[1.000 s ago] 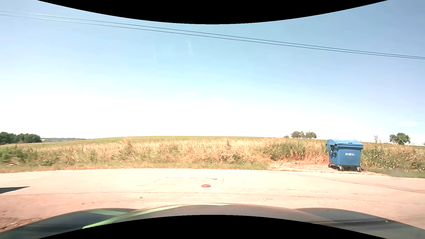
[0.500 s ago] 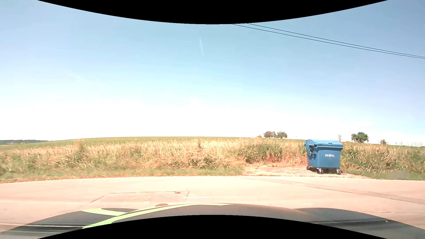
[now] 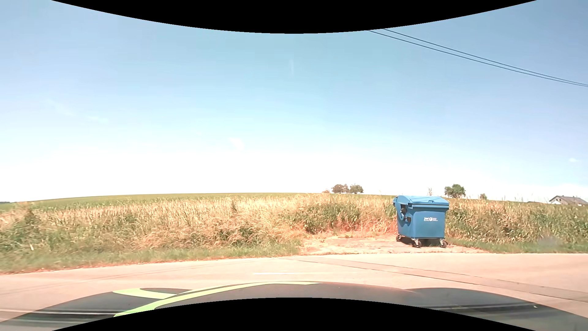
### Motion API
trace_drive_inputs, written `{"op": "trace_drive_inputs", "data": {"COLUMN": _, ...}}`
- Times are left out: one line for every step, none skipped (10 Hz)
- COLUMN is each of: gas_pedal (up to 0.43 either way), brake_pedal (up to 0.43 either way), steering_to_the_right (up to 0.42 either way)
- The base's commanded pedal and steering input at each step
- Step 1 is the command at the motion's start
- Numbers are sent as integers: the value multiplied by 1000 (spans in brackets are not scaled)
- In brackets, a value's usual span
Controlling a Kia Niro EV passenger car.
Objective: Follow the waypoints while adhering to traffic rules and regulations
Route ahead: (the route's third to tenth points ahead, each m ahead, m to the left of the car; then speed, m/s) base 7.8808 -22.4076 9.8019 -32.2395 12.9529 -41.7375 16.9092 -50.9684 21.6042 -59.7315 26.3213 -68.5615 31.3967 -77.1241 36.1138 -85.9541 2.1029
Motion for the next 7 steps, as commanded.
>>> {"op": "trace_drive_inputs", "data": {"gas_pedal": 0, "brake_pedal": 134, "steering_to_the_right": 397}}
{"op": "trace_drive_inputs", "data": {"gas_pedal": 0, "brake_pedal": 140, "steering_to_the_right": 396}}
{"op": "trace_drive_inputs", "data": {"gas_pedal": 0, "brake_pedal": 146, "steering_to_the_right": 396}}
{"op": "trace_drive_inputs", "data": {"gas_pedal": 0, "brake_pedal": 146, "steering_to_the_right": 395}}
{"op": "trace_drive_inputs", "data": {"gas_pedal": 0, "brake_pedal": 165, "steering_to_the_right": 394}}
{"op": "trace_drive_inputs", "data": {"gas_pedal": 0, "brake_pedal": 165, "steering_to_the_right": 395}}
{"op": "trace_drive_inputs", "data": {"gas_pedal": 0, "brake_pedal": 165, "steering_to_the_right": 400}}
